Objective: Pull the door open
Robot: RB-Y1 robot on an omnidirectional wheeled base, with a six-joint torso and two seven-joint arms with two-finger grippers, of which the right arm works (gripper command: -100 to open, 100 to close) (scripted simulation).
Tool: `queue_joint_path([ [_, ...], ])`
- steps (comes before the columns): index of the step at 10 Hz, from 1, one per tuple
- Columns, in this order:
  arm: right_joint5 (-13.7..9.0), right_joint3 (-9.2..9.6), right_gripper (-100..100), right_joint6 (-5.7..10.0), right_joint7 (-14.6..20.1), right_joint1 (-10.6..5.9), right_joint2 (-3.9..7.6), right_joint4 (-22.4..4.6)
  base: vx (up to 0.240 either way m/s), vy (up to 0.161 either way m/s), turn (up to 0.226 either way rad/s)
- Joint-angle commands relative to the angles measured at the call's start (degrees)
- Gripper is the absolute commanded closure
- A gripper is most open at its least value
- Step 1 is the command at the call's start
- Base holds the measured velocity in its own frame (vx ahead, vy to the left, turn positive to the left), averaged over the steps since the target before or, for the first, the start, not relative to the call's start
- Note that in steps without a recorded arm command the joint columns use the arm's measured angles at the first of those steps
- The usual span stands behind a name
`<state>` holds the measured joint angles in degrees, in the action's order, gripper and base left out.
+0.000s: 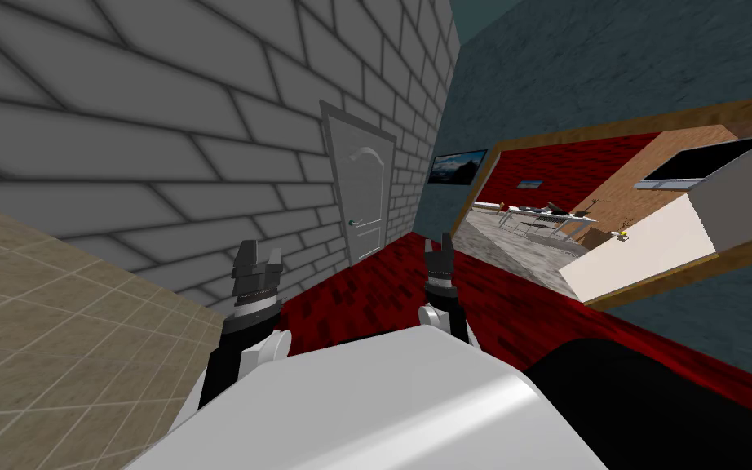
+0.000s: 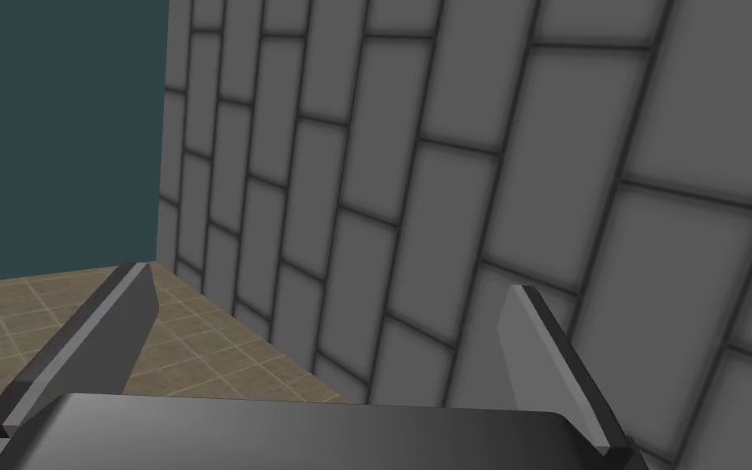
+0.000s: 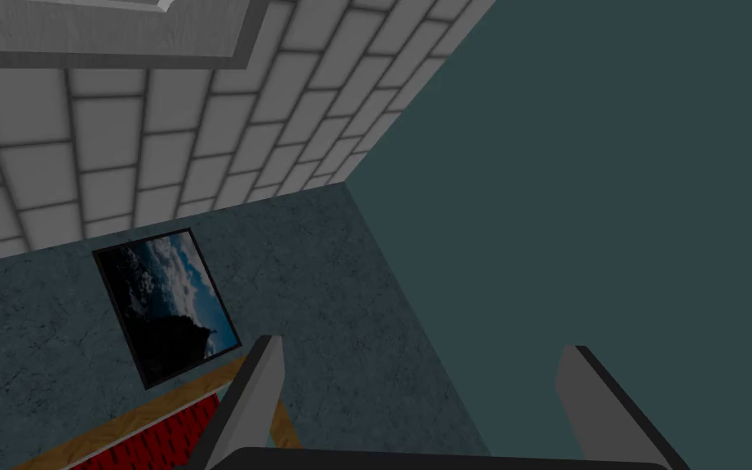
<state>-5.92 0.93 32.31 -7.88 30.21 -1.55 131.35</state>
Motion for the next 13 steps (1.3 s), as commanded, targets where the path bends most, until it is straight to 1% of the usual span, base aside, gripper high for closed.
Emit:
queue_joint_path([
  [1,-0.16,0.21,-100,0.15,0.33,-0.88,0.87,-2.07,0.117,-0.086,0.141],
  [4,-0.41,0.53,-100,0.4,0.85,-2.25,2.09,-5.31,0.142,0.029,0.059],
  [5,-0.54,0.7,-100,0.52,1.12,-2.98,2.68,-7.02,0.136,0.023,0.079],
  [6,-0.61,0.79,-100,0.59,1.26,-3.34,2.97,-7.88,0.129,0.011,0.075],
  [7,-0.76,0.98,-100,0.73,1.57,-4.16,3.61,-9.81,0.134,-0.006,0.109],
  [13,-1.29,1.66,-100,1.24,2.66,-7.05,5.68,-16.61,0.102,-0.001,0.069],
])
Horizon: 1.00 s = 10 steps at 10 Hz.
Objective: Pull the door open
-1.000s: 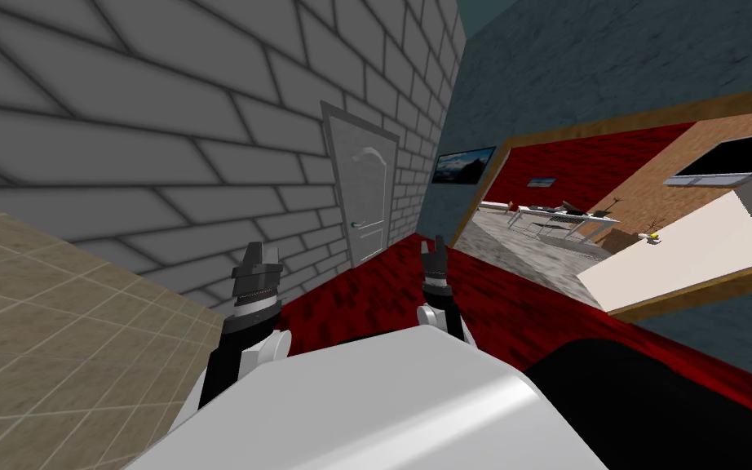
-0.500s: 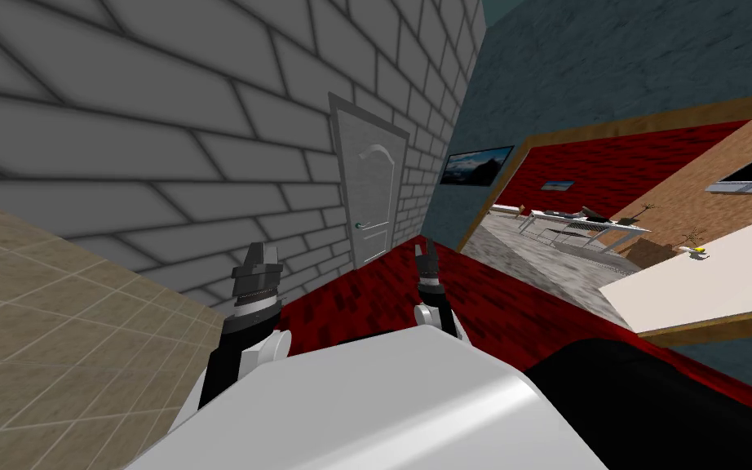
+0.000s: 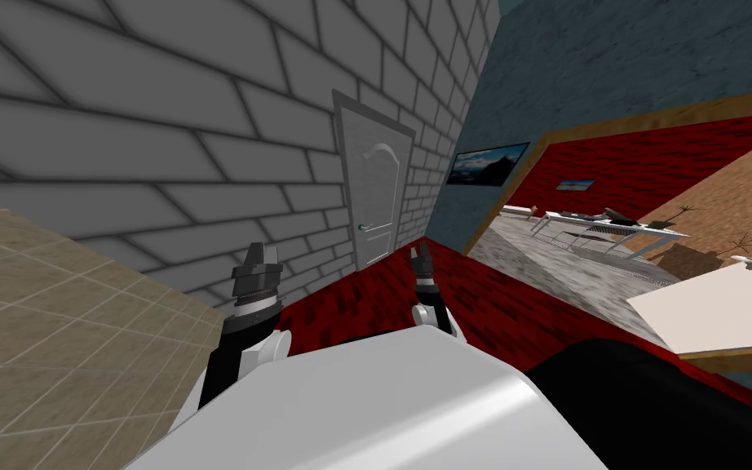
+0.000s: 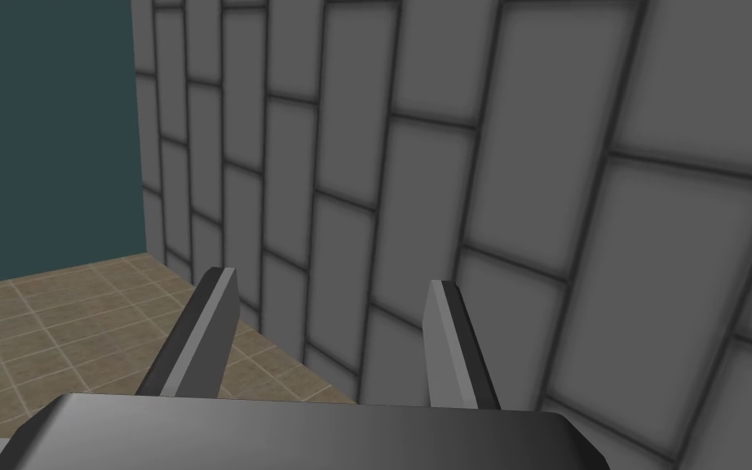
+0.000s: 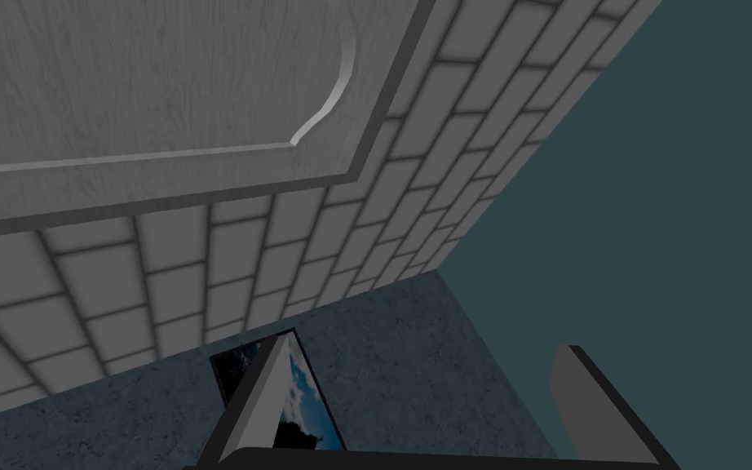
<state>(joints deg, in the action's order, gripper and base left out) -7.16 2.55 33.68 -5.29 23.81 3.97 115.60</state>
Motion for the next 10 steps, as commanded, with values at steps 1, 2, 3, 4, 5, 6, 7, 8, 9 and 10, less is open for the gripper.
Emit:
queue_joint_path([
  [1,-0.14,0.16,-100,-0.04,0.27,-1.18,0.51,-2.1,0.095,-0.001,0.088],
  [2,-0.24,0.29,-100,0.05,0.47,-1.71,0.88,-3.35,0.097,-0.009,0.085],
  [3,-0.34,0.41,-100,0.14,0.67,-2.24,1.24,-4.6,0.097,-0.025,0.073],
  [4,-0.45,0.55,-100,0.25,0.89,-2.82,1.61,-5.99,0.092,-0.022,0.08],
  [5,-0.55,0.69,-100,0.35,1.11,-3.41,1.98,-7.37,0.101,-0.014,0.082],
  [6,-0.66,0.83,-100,0.45,1.33,-4.0,2.35,-8.75,0.112,-0.001,0.081],
  [7,-0.77,0.96,-100,0.56,1.55,-4.58,2.73,-10.13,0.103,0.003,0.095],
  [8,-0.87,1.1,-100,0.66,1.77,-5.17,3.1,-11.51,0.093,-0.004,0.097],
  [9,-0.99,1.25,-100,0.77,2.01,-5.79,3.48,-12.98,0.089,-0.003,0.089],
  [10,-1.1,1.4,-100,0.88,2.24,-6.41,3.86,-14.45,0.086,-0.005,0.087],
])
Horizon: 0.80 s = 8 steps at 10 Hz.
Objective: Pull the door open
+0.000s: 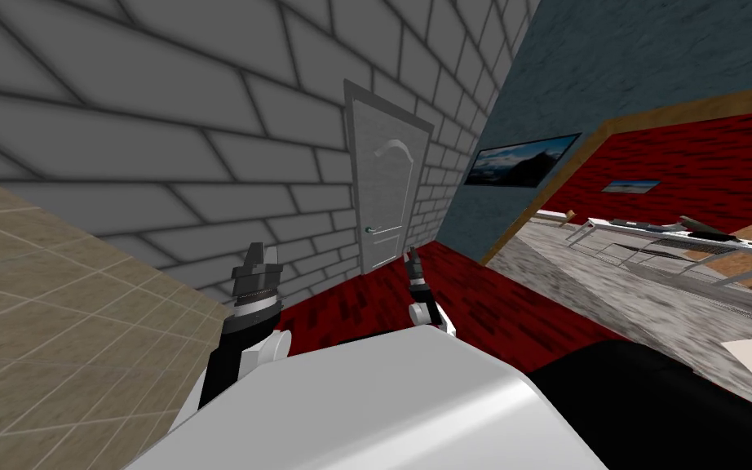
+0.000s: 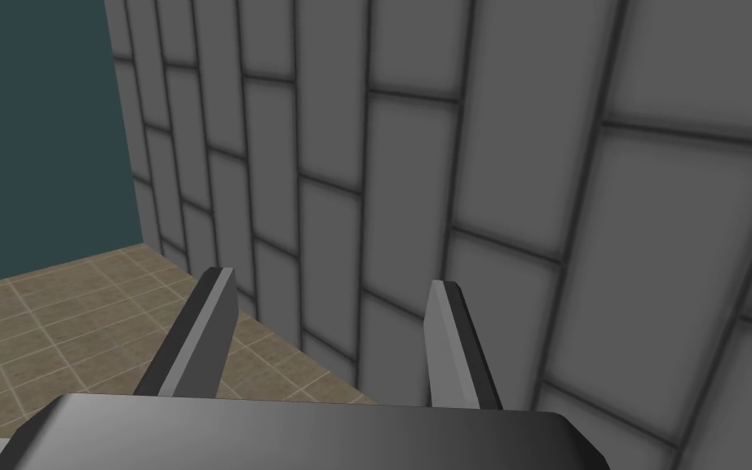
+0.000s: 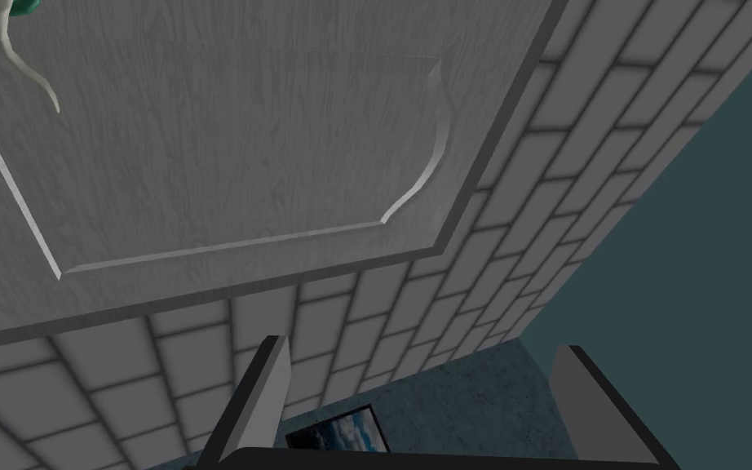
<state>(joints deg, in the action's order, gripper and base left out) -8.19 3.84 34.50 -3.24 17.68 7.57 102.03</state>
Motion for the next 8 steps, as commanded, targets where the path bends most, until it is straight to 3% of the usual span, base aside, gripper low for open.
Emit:
queue_joint_path([
  [1,-0.19,0.26,-100,0.17,0.43,-0.91,0.64,-2.35,0.096,-0.008,0.087],
  [8,-1.0,1.31,-100,0.96,2.11,-5.36,3.26,-12.85,0.104,-0.018,0.091],
])
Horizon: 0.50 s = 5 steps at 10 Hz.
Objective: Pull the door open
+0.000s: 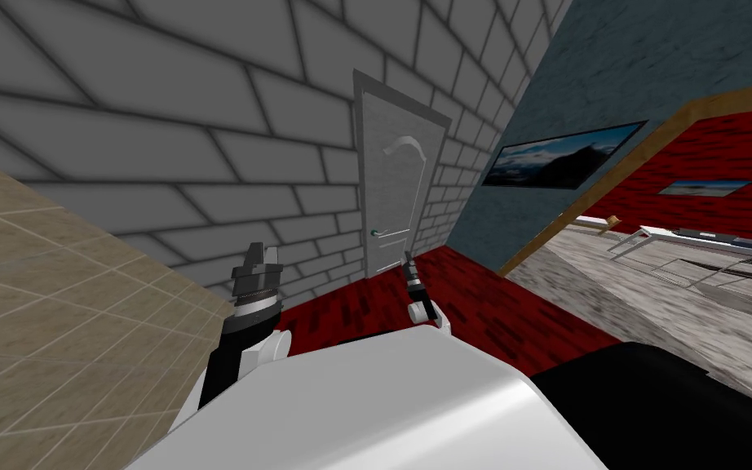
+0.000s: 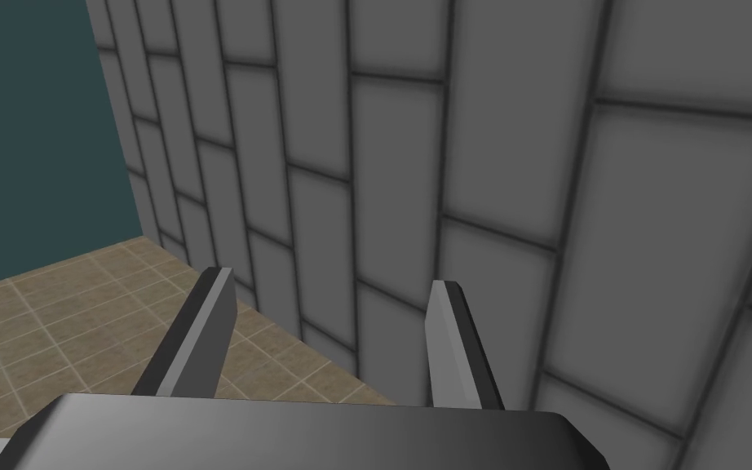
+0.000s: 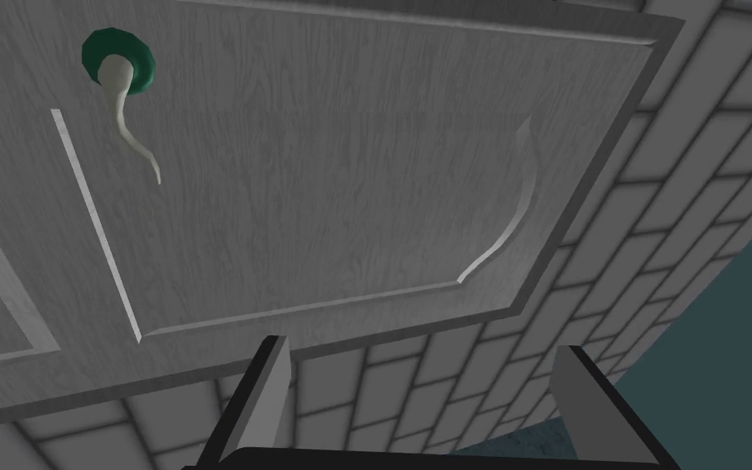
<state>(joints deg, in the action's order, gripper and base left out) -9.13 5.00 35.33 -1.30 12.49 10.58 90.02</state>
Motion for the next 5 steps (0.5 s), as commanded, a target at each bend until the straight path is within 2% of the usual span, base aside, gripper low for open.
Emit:
queue_joint_path([
  [1,-0.18,0.3,-100,0.24,0.41,-0.81,0.62,-2.35,0.096,-0.015,0.087],
  [5,-0.65,0.91,-100,0.69,1.38,-3.38,2.07,-8.4,0.096,-0.019,0.096],
])
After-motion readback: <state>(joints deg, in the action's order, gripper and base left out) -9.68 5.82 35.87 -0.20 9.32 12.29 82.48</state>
